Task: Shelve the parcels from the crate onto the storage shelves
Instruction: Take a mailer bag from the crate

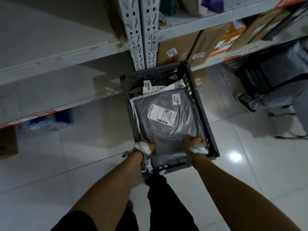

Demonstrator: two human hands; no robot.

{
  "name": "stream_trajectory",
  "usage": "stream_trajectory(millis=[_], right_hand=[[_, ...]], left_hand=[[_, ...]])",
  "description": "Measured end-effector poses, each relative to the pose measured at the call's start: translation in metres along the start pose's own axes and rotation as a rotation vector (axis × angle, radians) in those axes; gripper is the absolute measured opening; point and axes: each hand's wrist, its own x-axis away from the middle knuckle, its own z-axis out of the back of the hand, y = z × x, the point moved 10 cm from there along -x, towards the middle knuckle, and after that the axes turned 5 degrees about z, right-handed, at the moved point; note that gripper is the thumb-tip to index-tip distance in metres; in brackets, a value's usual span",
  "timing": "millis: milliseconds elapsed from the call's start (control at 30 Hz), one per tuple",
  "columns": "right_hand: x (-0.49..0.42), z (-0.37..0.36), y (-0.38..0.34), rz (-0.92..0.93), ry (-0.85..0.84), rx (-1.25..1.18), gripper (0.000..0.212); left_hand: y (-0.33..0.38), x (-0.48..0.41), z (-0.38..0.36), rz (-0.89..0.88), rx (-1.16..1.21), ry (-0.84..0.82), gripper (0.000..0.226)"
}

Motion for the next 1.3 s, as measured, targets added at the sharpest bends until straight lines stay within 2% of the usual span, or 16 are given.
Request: stream_trajectory(millis=[133, 200, 367, 433, 500, 567, 600, 633, 700, 767, 867, 967, 1033, 1133, 1167, 1300], right_hand=[[0.002, -0.004, 0.009, -0.018, -0.011, 0.039, 0.067], [0.0, -0.005, 0.014, -0.034, -0.016, 0.027, 0.068], [-0.003, -0.01, 0.036, -0.134, 0.022, -0.05, 0.095], [0.008, -0.007, 0.043, -0.214, 0.057, -0.142, 0.103], [0.014, -0.019, 0.042, -0.242, -0.012, -0.335, 0.116], [0.02, -0.044, 0.035, -0.273, -0.132, -0.736, 0.128], [0.019, -0.06, 0.036, -0.324, -0.185, -0.929, 0.113], [0.019, -0.07, 0.033, -0.349, -0.221, -1.109, 0.085], [0.037, -0.073, 0.014, -0.375, -0.267, -1.341, 0.057], [0.057, -0.067, -0.016, -0.316, -0.296, -1.511, 0.049], [0.084, -0.058, -0.057, -0.186, -0.368, -1.736, 0.052], [0.115, -0.051, -0.096, -0.037, -0.452, -1.851, 0.052], [0.133, -0.052, -0.118, 0.032, -0.487, -1.838, 0.048], [0.179, -0.046, -0.157, 0.185, -0.524, -1.737, 0.031], [0.192, -0.043, -0.17, 0.253, -0.535, -1.711, 0.031], [0.263, -0.027, -0.231, 0.5, -0.561, -1.555, 0.039]], left_hand=[[0.004, -0.006, -0.008, -0.013, 0.168, -0.085, 0.05], [0.005, -0.011, -0.006, -0.003, 0.217, -0.058, 0.048], [-0.003, -0.011, -0.005, 0.015, 0.345, -0.096, 0.061], [0.007, -0.003, 0.007, -0.099, 0.393, -0.04, 0.066], [0.025, 0.01, 0.018, -0.21, 0.502, -0.019, 0.053], [0.046, 0.021, 0.032, -0.3, 0.534, 0.044, 0.039], [0.058, 0.032, 0.042, -0.346, 0.54, 0.064, 0.037], [0.07, 0.044, 0.051, -0.391, 0.554, 0.07, 0.039], [0.088, 0.069, 0.072, -0.459, 0.568, 0.096, 0.047], [0.097, 0.095, 0.095, -0.506, 0.574, 0.12, 0.047], [0.099, 0.136, 0.13, -0.637, 0.526, 0.126, 0.052], [0.073, 0.18, 0.169, -0.742, 0.522, 0.154, 0.034], [0.05, 0.21, 0.191, -0.807, 0.484, 0.191, 0.037], [-0.006, 0.256, 0.225, -0.834, 0.409, 0.301, 0.017], [-0.026, 0.266, 0.236, -0.818, 0.399, 0.347, 0.019], [-0.128, 0.292, 0.286, -0.689, 0.378, 0.497, 0.069]])
